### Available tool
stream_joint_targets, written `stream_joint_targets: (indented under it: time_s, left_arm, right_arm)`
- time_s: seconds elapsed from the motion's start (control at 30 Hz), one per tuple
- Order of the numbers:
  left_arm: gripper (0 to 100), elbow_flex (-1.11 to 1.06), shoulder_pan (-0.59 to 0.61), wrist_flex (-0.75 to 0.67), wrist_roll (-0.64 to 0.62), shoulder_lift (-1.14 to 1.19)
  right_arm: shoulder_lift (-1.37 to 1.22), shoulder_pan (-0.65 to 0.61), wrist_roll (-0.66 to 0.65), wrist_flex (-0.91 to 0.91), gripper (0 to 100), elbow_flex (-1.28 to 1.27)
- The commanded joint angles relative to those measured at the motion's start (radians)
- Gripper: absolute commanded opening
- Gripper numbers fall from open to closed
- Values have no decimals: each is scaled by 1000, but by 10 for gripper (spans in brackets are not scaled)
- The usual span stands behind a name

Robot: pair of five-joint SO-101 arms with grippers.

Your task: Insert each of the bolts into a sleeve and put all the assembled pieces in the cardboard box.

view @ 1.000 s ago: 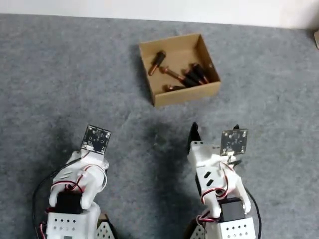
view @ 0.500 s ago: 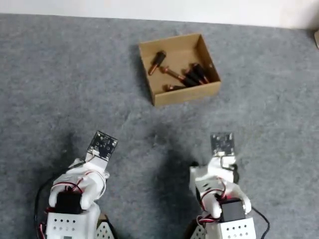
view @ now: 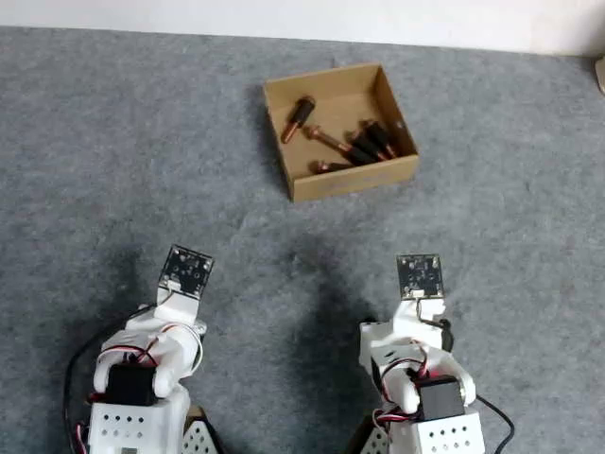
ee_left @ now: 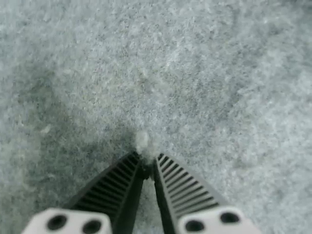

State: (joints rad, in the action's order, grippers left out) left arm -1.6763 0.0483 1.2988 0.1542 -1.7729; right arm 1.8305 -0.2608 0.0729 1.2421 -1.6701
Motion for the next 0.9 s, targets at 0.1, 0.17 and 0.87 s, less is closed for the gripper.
stream_joint_targets:
  time_s: [0.1, 0.17, 0.87]
  left_arm:
    - [6, -22, 7, 6, -12, -7]
    - [6, -22, 7, 6, -12, -7]
    - [6, -22, 7, 6, -12, -7]
  right_arm:
    - [5, 68, -6, 7, 406, -96]
    - [5, 81, -5, 7, 406, -96]
    - [5, 81, -5, 7, 406, -96]
